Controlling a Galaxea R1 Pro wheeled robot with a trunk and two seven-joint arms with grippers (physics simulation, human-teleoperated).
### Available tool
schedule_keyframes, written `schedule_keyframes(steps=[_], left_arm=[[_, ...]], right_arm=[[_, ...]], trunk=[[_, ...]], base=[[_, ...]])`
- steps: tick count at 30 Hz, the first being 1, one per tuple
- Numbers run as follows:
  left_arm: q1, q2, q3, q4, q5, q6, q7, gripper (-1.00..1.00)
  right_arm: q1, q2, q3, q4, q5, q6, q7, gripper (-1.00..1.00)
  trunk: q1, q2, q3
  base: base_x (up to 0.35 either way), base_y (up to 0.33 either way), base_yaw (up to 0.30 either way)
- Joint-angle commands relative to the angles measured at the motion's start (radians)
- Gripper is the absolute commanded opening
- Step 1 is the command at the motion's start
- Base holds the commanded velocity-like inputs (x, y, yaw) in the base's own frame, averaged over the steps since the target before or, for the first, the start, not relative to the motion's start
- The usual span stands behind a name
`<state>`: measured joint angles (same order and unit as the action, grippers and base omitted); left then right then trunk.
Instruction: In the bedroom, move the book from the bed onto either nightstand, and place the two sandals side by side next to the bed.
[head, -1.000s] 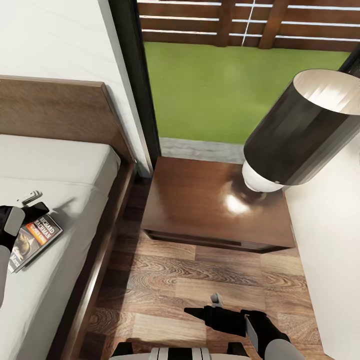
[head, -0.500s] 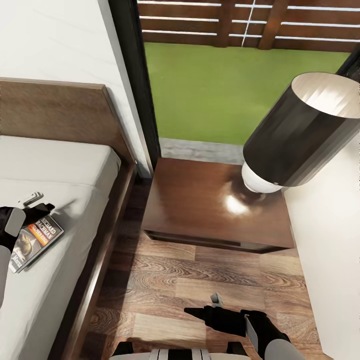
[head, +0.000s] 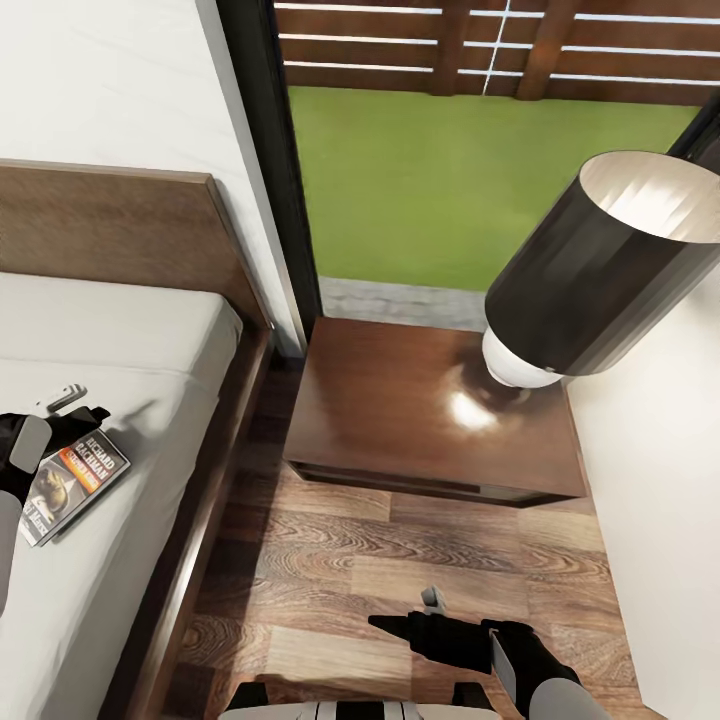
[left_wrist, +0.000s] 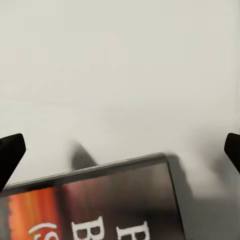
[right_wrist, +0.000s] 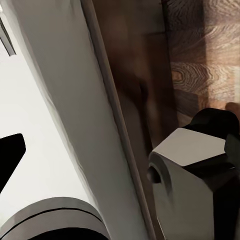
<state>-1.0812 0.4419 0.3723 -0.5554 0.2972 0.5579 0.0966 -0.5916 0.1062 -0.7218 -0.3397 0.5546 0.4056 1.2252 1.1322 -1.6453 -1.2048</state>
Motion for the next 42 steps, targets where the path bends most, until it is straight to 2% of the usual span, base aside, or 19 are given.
schedule_keyframes(steps=[1, 17, 22, 23, 28, 36, 42], left_arm=[[0.0, 0.0, 0.001, -0.001, 0.011, 0.005, 0.007, 1.0], [0.0, 0.0, 0.001, -0.001, 0.012, 0.005, 0.002, 1.0], [0.0, 0.004, 0.004, 0.003, 0.012, 0.006, -0.07, 1.0], [0.0, 0.012, 0.013, 0.016, 0.011, 0.007, -0.122, 1.0], [0.0, 0.034, 0.046, 0.031, 0.011, 0.011, -0.199, 1.0], [0.0, 0.05, 0.102, 0.034, 0.01, 0.068, -0.252, 1.0], [0.0, 0.055, 0.114, 0.034, 0.01, 0.074, -0.263, 1.0]], right_arm=[[-0.001, 0.001, -0.008, -0.002, 0.008, 0.01, 0.005, 1.0], [-0.001, 0.001, -0.008, -0.002, 0.008, 0.01, 0.005, 1.0], [-0.001, 0.001, -0.008, -0.002, 0.008, 0.01, 0.005, 1.0], [-0.001, 0.001, -0.008, -0.002, 0.008, 0.01, 0.005, 1.0], [-0.001, 0.001, -0.008, -0.002, 0.008, 0.01, 0.005, 1.0], [-0.001, 0.001, -0.008, -0.002, 0.008, 0.01, 0.005, 1.0], [-0.001, 0.001, -0.008, -0.002, 0.008, 0.01, 0.005, 1.0]], trunk=[[0.0, 0.0, -0.001], [0.0, 0.0, -0.001], [0.0, 0.0, -0.001], [0.0, 0.0, -0.001], [0.0, 0.0, -0.001], [0.0, 0.0, -0.001], [0.0, 0.0, -0.001]], base=[[0.0, 0.0, 0.0], [0.0, 0.0, 0.0], [0.0, 0.0, 0.0], [0.0, 0.0, 0.0], [0.0, 0.0, 0.0], [0.0, 0.0, 0.0], [0.0, 0.0, 0.0]])
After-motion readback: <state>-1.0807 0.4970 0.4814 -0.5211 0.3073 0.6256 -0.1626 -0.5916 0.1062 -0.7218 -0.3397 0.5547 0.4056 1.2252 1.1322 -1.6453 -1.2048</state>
